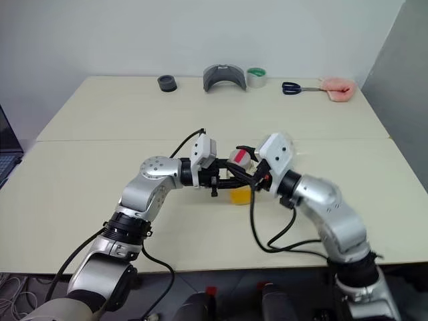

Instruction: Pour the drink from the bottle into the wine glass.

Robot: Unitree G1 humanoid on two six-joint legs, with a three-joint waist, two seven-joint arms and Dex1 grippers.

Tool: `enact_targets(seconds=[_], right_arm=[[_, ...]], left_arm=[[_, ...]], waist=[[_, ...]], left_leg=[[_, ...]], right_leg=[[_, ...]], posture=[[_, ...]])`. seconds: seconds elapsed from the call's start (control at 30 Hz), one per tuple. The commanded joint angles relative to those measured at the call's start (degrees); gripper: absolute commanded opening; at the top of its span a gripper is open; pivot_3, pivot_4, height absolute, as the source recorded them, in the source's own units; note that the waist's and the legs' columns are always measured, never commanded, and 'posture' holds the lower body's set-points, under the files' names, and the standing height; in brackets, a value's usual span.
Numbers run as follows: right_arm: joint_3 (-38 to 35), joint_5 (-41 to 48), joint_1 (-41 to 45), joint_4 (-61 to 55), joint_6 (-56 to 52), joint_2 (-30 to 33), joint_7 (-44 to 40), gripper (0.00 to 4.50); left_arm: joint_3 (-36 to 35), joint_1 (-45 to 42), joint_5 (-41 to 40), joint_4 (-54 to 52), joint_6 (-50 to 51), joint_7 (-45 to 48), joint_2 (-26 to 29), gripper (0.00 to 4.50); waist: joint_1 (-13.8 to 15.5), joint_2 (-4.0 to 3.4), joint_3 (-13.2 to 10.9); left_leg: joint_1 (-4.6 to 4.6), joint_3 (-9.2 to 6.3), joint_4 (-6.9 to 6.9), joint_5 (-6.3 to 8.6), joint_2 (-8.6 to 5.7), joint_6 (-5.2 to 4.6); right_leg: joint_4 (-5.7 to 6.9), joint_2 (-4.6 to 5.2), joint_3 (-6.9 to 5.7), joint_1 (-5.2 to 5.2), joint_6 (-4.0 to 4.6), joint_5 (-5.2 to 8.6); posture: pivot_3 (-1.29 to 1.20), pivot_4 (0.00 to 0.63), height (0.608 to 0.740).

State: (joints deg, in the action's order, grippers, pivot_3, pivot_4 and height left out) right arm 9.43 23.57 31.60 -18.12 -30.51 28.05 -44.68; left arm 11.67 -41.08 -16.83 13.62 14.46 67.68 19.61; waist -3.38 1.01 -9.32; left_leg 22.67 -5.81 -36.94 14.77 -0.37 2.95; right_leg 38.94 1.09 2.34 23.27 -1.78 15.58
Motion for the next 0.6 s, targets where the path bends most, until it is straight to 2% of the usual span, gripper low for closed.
enact_targets(seconds=[0.03, 0.17, 0.37, 0.53, 0.6], right_arm=[[2.1, 0.8, 5.5, 9.3, 3.0, 3.1, -13.3, 1.94], [1.6, 2.5, 6.1, 9.9, 1.5, 3.6, -15.5, 1.94], [-5.7, 5.5, 1.1, -0.3, -3.2, 4.0, -7.0, 3.96], [-9.0, 7.6, -7.0, -14.2, -8.6, 3.2, 2.2, 4.00], [-7.8, 5.1, -9.4, -17.8, -8.6, 2.2, 6.5, 4.00]], left_arm=[[-1.0, -3.1, -0.8, -0.7, -0.5, 0.7, 0.0, 1.82], [-1.0, -2.8, -0.7, -1.2, -0.6, 0.6, 0.0, 1.82], [-1.4, -2.3, -0.8, -1.7, -0.3, 0.1, 0.1, 1.82], [-1.5, -2.3, -0.8, -1.3, -0.6, -0.1, 0.0, 1.82], [-1.5, -2.4, -0.7, -0.9, -0.8, 0.0, -0.2, 1.82]], waist=[[0.0, 0.00, 0.0], [0.1, 0.00, 0.0], [0.3, -0.01, 0.0], [0.4, -0.01, 0.0], [0.3, -0.01, 0.0]], left_leg=[[0.00, 0.00, -0.01, 0.00, 0.01, 0.00], [0.04, -0.04, -0.02, 0.00, -0.01, 0.00], [0.10, -0.05, -0.05, -0.01, -0.03, 0.01], [0.11, -0.07, -0.05, -0.01, -0.02, 0.02], [0.10, -0.06, -0.04, -0.01, -0.02, 0.02]], right_leg=[[0.00, 0.00, 0.00, 0.00, 0.00, 0.00], [0.00, 0.04, -0.02, 0.00, 0.00, 0.00], [0.01, 0.09, -0.01, 0.04, 0.00, 0.00], [0.00, 0.10, -0.01, 0.04, 0.00, 0.00], [0.01, 0.08, 0.00, 0.04, 0.00, 0.00]], posture=[[0.00, 0.150, 0.740], [0.00, 0.150, 0.740], [0.00, 0.150, 0.740], [0.00, 0.150, 0.740], [0.00, 0.150, 0.740]])
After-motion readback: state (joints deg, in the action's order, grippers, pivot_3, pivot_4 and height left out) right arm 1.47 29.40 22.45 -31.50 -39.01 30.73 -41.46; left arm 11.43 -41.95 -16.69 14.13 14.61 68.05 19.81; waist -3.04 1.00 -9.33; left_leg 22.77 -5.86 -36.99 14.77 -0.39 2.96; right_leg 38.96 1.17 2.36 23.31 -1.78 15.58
